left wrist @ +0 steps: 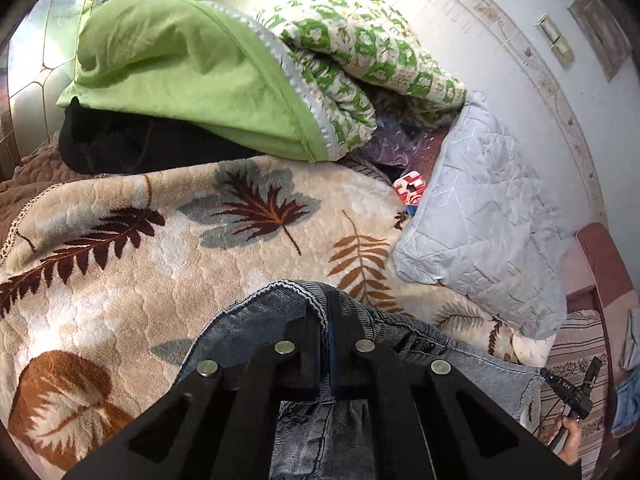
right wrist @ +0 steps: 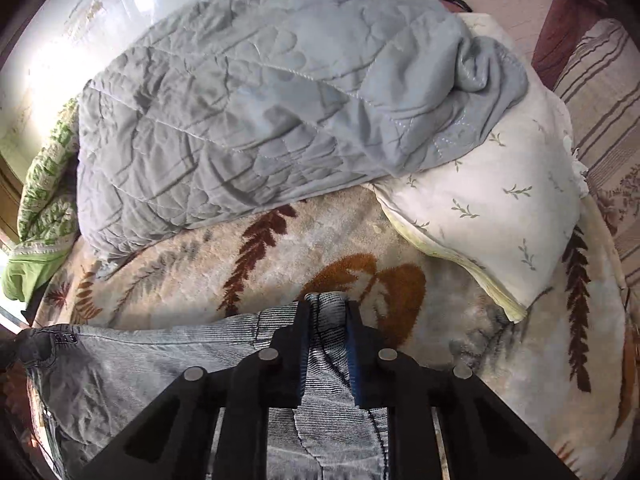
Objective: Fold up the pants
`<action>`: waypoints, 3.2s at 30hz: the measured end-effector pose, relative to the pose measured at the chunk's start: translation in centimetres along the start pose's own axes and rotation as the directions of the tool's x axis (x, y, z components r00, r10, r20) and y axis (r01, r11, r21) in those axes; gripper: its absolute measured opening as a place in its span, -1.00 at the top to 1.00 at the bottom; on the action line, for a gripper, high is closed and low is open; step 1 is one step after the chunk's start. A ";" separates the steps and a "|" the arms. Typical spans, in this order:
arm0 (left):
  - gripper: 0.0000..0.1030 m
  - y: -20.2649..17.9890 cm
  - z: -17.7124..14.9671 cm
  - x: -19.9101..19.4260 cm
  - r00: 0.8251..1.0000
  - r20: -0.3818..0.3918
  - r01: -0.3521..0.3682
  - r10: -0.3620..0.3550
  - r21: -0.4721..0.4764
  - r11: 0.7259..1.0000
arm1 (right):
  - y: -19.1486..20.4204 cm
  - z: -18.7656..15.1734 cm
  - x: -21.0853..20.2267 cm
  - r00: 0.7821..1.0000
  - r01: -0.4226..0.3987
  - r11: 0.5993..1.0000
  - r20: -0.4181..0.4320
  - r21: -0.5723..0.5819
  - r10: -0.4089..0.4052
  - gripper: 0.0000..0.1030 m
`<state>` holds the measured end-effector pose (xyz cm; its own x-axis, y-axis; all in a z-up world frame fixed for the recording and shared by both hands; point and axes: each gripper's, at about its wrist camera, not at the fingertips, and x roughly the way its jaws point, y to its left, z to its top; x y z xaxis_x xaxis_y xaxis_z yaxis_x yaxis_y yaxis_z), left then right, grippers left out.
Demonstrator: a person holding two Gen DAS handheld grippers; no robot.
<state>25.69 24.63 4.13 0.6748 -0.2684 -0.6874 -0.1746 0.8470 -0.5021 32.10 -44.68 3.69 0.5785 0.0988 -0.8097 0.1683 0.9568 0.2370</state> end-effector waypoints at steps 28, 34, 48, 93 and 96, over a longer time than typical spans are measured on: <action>-0.07 3.7 -17.4 -18.6 0.995 0.036 -0.093 0.094 -0.025 0.995 | -8.4 -26.8 -18.0 0.976 -0.199 0.949 -0.035 0.246 0.214 -0.45; -0.16 -2.7 -20.7 -14.5 0.993 0.059 -0.108 0.103 0.103 0.989 | -6.3 -29.4 -14.4 0.851 -0.435 0.739 -0.032 0.514 0.524 -0.45; -0.28 -0.1 -25.1 -7.0 0.873 -0.073 -0.458 0.482 0.218 0.862 | -5.7 -28.6 -12.1 0.960 -0.223 0.850 -0.046 0.478 0.278 0.71; 0.01 0.7 -22.5 -16.1 0.933 0.108 -0.324 0.344 -0.172 0.930 | 3.7 -23.4 -12.2 0.955 -0.234 0.970 -0.171 0.069 0.243 -0.24; -0.02 -2.5 -20.8 -13.3 0.941 0.127 -0.316 0.313 0.003 0.949 | 9.8 -20.3 -12.3 0.930 -0.348 0.934 -0.154 -0.081 0.333 -0.24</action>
<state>2.24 16.48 3.61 0.6715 0.0711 -0.7376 -0.3771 0.8896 -0.2577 10.42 -30.99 5.11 0.4713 0.4530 -0.7567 -0.1087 0.8813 0.4599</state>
